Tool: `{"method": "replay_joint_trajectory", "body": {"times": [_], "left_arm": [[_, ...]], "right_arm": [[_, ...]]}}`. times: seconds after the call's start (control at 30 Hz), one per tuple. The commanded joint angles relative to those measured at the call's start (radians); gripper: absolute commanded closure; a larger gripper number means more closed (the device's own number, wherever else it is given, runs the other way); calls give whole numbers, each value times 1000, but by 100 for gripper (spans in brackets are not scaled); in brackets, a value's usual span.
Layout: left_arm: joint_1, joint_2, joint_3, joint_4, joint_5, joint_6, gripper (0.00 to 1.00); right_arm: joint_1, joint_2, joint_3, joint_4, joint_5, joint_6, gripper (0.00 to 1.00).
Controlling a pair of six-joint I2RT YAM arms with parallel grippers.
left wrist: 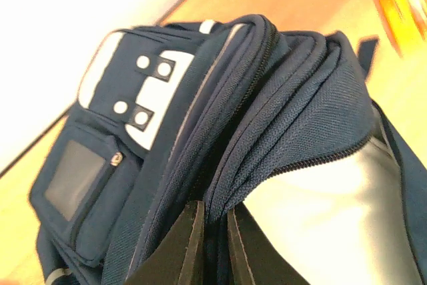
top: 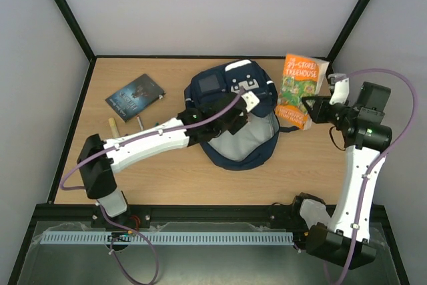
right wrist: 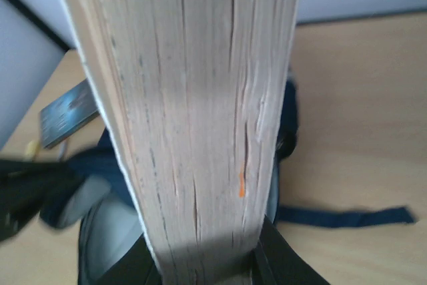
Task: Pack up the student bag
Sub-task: Place the book in the student bag.
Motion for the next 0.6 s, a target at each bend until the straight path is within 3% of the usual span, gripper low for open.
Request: {"method": "replay_joint_trajectory", "body": {"times": [0.0,0.17,0.57], "left_arm": [[44,-79,-4,131,-120,-42,98],[105,-118,-62,201,-94,-121,98],[206,-99,-121,270,45,-309,97]], "right_arm": [[-3,12,-7,-272,-226,-130,99],[4,-17,-147,-276,-409,-124,99],[186,143,-176,-310,-504,-33,99]]}}
